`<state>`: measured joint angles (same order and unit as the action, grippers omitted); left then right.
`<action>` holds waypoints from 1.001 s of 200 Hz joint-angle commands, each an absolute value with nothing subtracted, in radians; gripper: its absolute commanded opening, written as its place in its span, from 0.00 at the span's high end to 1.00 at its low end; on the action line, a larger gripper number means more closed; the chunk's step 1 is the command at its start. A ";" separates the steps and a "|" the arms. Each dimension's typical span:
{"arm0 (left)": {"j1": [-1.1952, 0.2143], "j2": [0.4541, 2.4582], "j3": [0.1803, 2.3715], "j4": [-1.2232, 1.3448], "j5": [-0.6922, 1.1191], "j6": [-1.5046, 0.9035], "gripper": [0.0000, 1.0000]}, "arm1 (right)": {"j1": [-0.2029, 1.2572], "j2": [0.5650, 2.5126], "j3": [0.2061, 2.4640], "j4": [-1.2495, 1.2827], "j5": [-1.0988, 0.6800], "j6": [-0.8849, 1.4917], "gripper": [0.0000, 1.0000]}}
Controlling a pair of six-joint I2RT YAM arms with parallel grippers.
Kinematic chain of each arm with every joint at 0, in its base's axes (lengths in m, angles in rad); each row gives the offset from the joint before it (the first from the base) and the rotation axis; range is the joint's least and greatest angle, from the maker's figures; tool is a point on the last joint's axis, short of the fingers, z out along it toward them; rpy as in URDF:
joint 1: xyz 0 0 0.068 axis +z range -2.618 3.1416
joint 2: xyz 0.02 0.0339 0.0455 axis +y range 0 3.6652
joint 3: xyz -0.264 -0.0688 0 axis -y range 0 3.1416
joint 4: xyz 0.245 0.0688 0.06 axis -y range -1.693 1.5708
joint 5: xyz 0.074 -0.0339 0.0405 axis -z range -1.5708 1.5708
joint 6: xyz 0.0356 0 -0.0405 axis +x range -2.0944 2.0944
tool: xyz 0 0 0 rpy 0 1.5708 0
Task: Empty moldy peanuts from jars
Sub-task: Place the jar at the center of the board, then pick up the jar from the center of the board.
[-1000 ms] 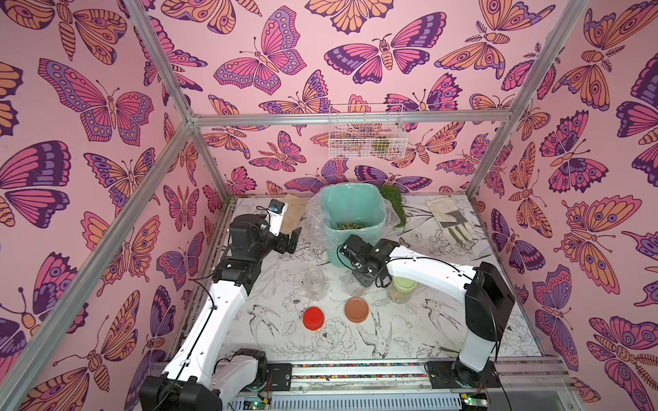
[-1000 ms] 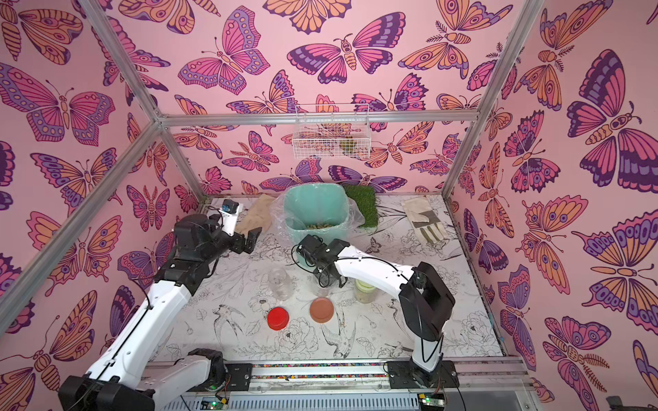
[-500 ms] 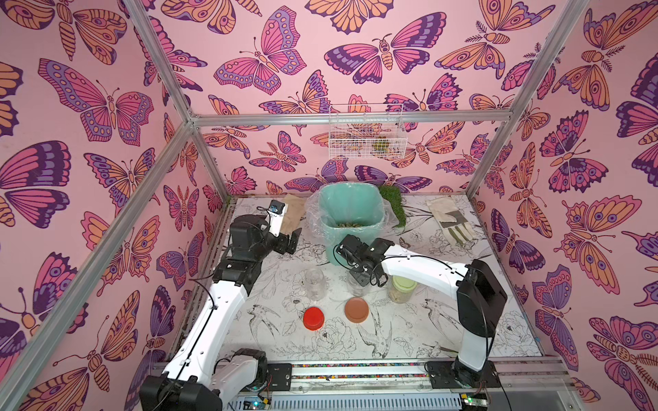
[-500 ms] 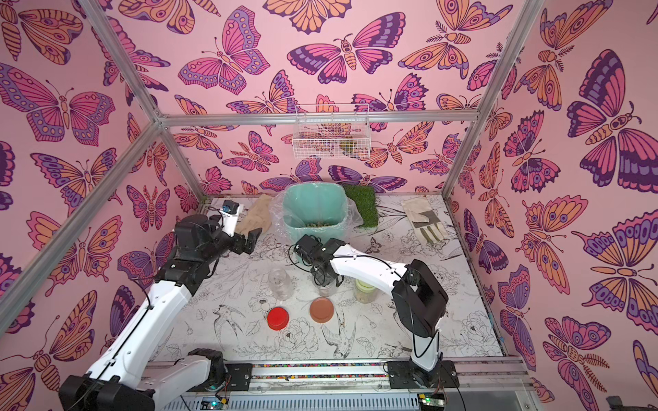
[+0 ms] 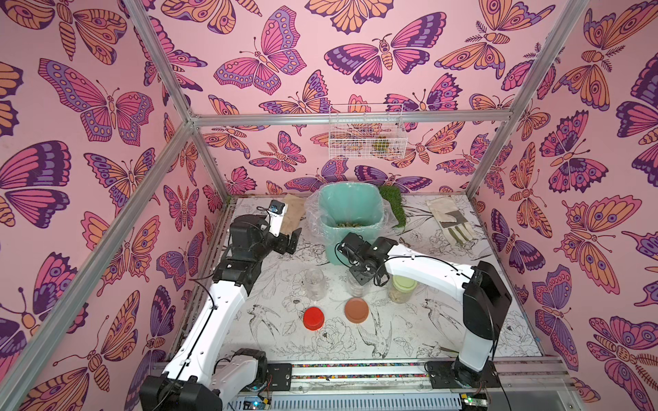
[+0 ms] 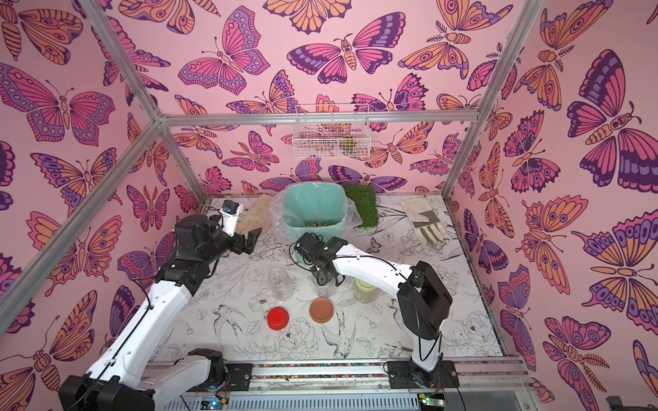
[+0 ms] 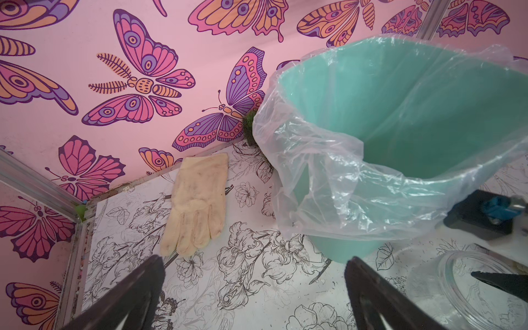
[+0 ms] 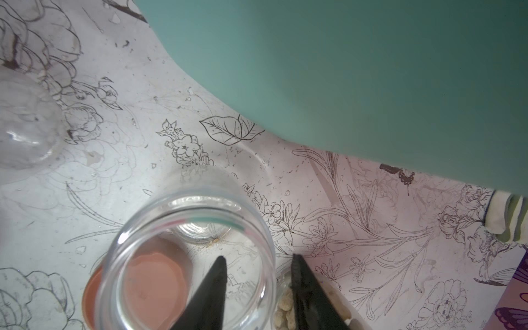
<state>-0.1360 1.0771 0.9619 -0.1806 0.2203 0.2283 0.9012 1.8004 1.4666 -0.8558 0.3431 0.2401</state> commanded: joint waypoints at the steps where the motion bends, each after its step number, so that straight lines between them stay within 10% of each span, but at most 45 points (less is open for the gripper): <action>1: -0.129 1.060 0.950 -0.179 0.233 0.245 0.00 | 0.904 1.729 1.442 -0.850 0.370 0.290 0.50; 117: -0.129 1.035 0.949 -0.179 0.379 0.255 0.00 | 0.920 1.245 1.169 -0.786 0.456 0.279 0.00; 200: -0.139 1.036 0.957 -0.190 0.523 0.225 0.00 | 0.616 1.059 1.031 -0.888 0.068 0.319 0.01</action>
